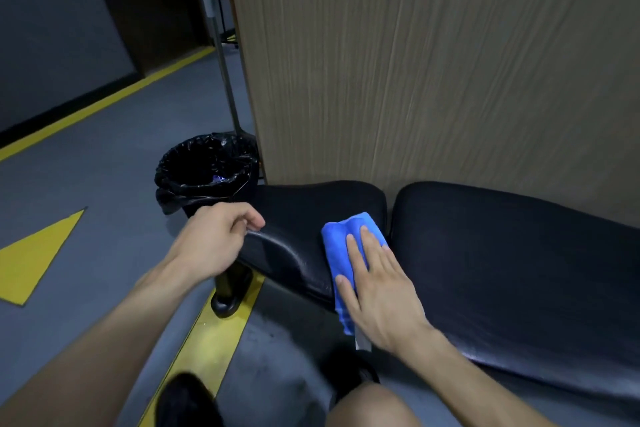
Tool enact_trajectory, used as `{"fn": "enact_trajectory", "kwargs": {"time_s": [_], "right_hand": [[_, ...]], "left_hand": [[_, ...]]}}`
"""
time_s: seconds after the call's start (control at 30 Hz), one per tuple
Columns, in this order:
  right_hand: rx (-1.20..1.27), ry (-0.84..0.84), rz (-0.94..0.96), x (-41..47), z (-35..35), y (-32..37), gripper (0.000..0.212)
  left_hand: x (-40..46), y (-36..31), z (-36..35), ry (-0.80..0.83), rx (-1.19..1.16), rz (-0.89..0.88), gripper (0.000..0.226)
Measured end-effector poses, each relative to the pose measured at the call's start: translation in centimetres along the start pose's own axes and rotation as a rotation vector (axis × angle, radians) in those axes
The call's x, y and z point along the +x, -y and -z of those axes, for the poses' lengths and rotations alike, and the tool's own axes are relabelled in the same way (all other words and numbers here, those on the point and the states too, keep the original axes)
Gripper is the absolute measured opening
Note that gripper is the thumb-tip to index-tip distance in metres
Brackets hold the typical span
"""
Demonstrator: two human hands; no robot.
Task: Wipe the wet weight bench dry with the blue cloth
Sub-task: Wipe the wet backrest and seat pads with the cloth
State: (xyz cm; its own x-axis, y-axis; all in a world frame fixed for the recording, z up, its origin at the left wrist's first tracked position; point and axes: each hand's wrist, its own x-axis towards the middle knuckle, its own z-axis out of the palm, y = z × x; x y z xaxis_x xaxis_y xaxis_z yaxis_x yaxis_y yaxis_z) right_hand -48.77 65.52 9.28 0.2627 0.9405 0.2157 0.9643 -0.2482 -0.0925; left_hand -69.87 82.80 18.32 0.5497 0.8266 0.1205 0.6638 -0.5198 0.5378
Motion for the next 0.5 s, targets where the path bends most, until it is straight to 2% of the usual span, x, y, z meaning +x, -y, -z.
{"fn": "enact_trajectory", "kwargs": {"time_s": [0.2, 0.4, 0.43, 0.5], "right_hand": [[-0.008, -0.009, -0.06, 1.8, -0.8, -0.5, 0.07], [0.079, 0.133, -0.314, 13.5, -2.2, -6.3, 0.089], [0.071, 0.163, -0.354, 15.2, -2.0, -6.6, 0.084], [0.108, 0.208, -0.457, 18.4, -1.7, -6.2, 0.06]], "left_hand": [[-0.9, 2.9, -3.4, -0.138, -0.071, -0.002, 0.035], [2.5, 5.1, -3.1, -0.114, 0.05, -0.133, 0.034], [3.0, 5.7, -2.9, -0.101, 0.054, -0.142, 0.034], [3.7, 7.0, -2.5, -0.082, 0.055, -0.134, 0.035]]}}
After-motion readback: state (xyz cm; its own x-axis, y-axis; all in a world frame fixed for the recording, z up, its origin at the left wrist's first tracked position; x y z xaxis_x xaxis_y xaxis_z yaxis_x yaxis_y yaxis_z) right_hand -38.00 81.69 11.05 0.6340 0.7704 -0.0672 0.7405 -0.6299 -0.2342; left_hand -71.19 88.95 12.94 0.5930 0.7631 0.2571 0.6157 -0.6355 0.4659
